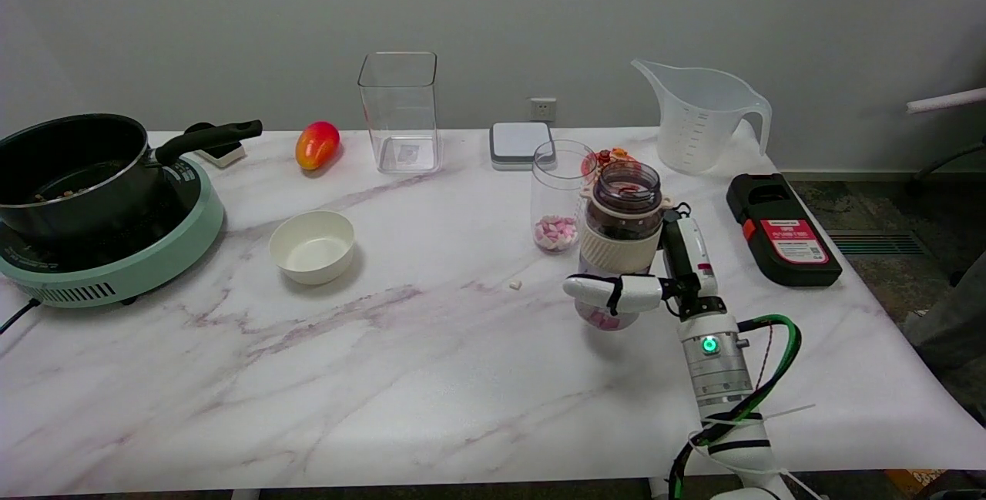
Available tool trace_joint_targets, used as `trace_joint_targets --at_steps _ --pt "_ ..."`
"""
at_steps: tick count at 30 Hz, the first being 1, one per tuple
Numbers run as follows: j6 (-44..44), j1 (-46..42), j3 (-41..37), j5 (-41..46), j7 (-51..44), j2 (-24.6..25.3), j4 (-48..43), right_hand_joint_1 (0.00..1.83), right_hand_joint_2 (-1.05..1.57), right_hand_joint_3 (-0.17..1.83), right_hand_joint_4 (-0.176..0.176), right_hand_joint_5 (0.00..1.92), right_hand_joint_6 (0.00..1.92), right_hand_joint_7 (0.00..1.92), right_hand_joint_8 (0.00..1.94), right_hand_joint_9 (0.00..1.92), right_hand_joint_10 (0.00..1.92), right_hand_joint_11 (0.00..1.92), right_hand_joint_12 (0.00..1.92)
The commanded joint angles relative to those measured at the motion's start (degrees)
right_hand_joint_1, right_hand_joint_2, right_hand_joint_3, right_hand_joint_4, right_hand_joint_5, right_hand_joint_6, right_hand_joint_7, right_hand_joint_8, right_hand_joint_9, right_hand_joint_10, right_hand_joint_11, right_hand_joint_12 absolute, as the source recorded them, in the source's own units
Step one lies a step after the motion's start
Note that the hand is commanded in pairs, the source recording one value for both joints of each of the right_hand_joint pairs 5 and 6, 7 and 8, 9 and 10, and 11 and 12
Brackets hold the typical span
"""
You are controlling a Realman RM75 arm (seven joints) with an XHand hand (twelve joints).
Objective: Place the bottle onto the table.
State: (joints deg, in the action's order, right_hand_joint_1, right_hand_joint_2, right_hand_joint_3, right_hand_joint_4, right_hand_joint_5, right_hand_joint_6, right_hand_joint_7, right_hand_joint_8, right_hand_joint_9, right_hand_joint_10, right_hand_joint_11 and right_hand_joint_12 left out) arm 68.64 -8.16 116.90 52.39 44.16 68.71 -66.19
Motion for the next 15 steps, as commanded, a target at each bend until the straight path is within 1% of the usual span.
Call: trace_joint_targets --at_steps 1,8,12,15 --pt "0.76 -3.77 2.23 -4.67 0.50 1.03 -3.40 1.23 1.57 0.24 0.000 1.92 1.92 1.92 1.92 1.86 1.86 1.75 1.75" --pt "-0.45 -2.88 3.73 -6.30 1.57 1.23 -2.46 1.24 1.57 0.23 0.000 1.92 1.92 1.92 1.92 1.86 1.86 1.76 1.76" --pt "-0.61 -2.20 4.26 -8.00 1.94 2.54 -0.63 1.24 1.57 0.23 0.000 1.92 1.92 1.92 1.92 1.87 1.87 1.76 1.76" --pt "-0.57 -0.88 4.27 -10.13 5.09 3.65 2.10 1.24 1.57 0.24 0.000 1.92 1.92 1.92 1.92 1.87 1.87 1.76 1.76"
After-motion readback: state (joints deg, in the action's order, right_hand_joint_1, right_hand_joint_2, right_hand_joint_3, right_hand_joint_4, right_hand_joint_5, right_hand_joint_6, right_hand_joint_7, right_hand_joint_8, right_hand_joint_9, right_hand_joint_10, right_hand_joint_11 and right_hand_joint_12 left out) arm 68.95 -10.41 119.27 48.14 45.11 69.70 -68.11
